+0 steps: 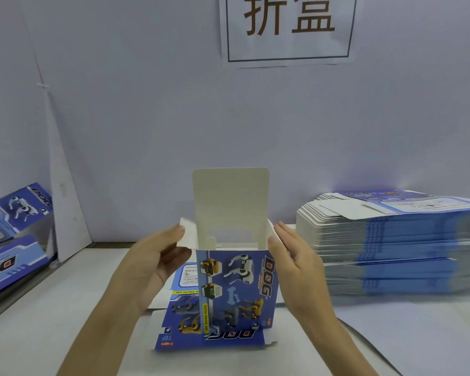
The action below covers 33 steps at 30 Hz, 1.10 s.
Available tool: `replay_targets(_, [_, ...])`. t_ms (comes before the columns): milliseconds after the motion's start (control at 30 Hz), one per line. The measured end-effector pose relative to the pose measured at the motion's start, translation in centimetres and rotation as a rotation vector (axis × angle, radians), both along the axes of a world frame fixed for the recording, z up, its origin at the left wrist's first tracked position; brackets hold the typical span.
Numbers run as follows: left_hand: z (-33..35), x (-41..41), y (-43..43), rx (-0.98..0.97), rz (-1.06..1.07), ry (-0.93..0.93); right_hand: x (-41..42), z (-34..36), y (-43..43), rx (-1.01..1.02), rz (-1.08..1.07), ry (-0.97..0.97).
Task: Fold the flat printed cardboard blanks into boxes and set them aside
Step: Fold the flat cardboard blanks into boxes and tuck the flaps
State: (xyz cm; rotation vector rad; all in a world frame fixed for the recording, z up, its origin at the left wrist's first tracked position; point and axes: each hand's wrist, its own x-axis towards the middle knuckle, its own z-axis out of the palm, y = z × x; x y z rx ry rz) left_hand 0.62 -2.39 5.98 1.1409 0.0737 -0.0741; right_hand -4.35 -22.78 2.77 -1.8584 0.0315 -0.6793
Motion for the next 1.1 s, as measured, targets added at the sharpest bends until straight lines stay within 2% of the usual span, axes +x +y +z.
replay_targets(67, [-0.5, 0.2, 0.0, -0.197, -0.057, 0.127, -0.1, -0.2, 0.4, 0.021, 0.03, -0.012])
replay_targets(100, [-0.7, 0.2, -0.2, -0.222, -0.077, 0.143, -0.1, -0.2, 0.6, 0.04, 0.056, -0.013])
replay_targets(133, [-0.8, 0.3, -0.5, -0.157, -0.071, 0.118, -0.2, -0.2, 0.8, 0.047, 0.068, -0.014])
replay_targets(200, [-0.9, 0.5, -0.9, 0.207, 0.026, -0.041, -0.2, -0.1, 0.9, 0.045, 0.074, -0.005])
replay_targets(300, [-0.8, -0.1, -1.0, 0.918, 0.358, -0.374, -0.2, 0.0, 0.5, -0.012, 0.069, 0.004])
replay_targets(367, [-0.6, -1.2, -1.4, 1.112, 0.443, -0.538, -0.3, 0.1, 0.3, -0.068, 0.046, -0.01])
replay_targets(500, [-0.3, -2.8, -3.1, 1.253, 0.437, -0.454, -0.7, 0.5, 0.7, -0.094, 0.053, -0.048])
replay_targets(567, [-0.4, -2.8, -3.5, 1.241, 0.434, -0.412, -0.9, 0.7, 1.0, -0.095, 0.038, -0.055])
replay_targets(667, [-0.4, -2.3, -3.1, 1.05, 0.372, -0.407, -0.9, 0.8, 0.7, -0.093, 0.004, -0.042])
replay_targets(833, [-0.5, -2.8, -3.7, 0.947, 0.227, -0.471, -0.8, 1.1, -0.4, -0.052, -0.003, 0.087])
replay_targets(900, [-0.3, -2.8, -4.0, 0.792, 0.172, -0.452, -0.7, 1.6, -1.1, 0.108, 0.06, 0.142])
replay_targets(1000, [-0.3, -2.9, -4.2, 0.49, 0.027, -0.44, -0.7, 2.5, -1.5, 0.503, 0.175, 0.202])
replay_targets(1033, [-0.4, -3.0, -4.5, 0.505, 0.021, -0.45, -0.7, 2.6, -1.6, 0.573, 0.191, 0.226])
replay_targets(1100, [-0.8, -3.3, -5.1, 0.677, 0.048, -0.471, -0.6, 2.5, -1.9, 0.58, 0.238, 0.288])
